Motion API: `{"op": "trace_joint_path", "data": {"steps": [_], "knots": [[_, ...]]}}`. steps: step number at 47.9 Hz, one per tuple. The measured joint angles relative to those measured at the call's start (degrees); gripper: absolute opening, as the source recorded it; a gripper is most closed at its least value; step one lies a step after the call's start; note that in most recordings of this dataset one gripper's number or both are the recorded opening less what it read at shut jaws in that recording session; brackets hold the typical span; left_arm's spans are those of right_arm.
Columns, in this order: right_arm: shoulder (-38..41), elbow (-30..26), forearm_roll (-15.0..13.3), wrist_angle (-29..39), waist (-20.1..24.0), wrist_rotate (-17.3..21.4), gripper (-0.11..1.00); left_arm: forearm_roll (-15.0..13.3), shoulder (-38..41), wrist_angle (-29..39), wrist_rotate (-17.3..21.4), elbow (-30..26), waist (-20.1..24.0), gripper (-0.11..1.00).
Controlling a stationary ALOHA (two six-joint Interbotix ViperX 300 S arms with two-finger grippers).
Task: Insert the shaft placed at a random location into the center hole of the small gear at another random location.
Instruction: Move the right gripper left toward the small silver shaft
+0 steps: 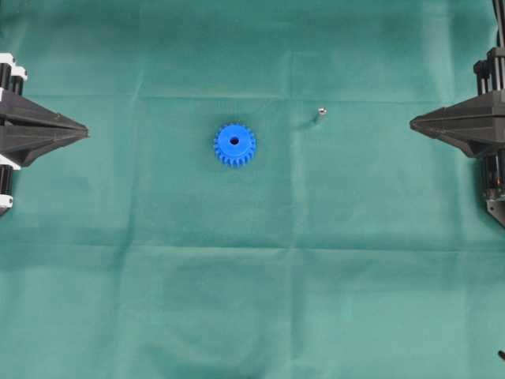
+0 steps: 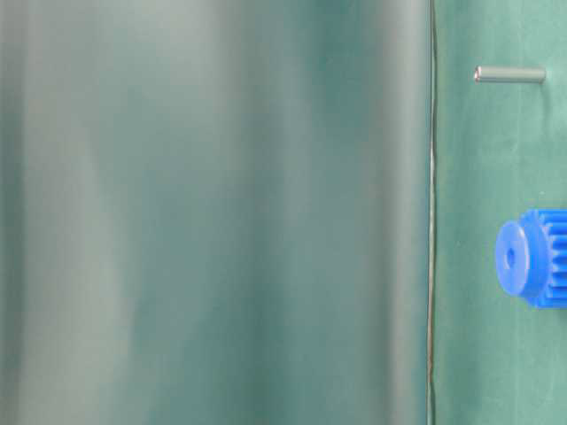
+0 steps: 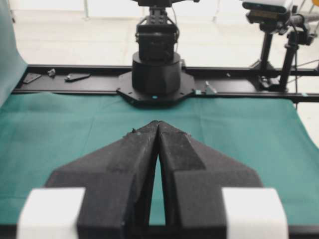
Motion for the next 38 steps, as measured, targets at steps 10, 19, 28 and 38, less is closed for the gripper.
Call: {"op": "trace_joint_path", "data": {"steps": [10, 19, 28, 38], "knots": [[1.23, 0.0, 0.26, 0.09, -0.09, 0.0, 0.01, 0.44, 0.09, 2.2, -0.35, 0.0, -0.09, 0.0], [3.78, -0.09, 0.44, 0.44, -1.41, 0.09, 0.01, 0.53, 0.09, 2.37, -0.44, 0.0, -0.09, 0.0], [8.88, 0.18, 0.35, 0.18, -5.89, 0.0, 0.02, 0.53, 0.0, 2.55, -0.44, 0.0, -0.09, 0.0], [19.6, 0.26, 0.35, -3.16, -9.49, 0.09, 0.48, 0.53, 0.09, 3.08, -0.44, 0.0, -0.18, 0.0]]}}
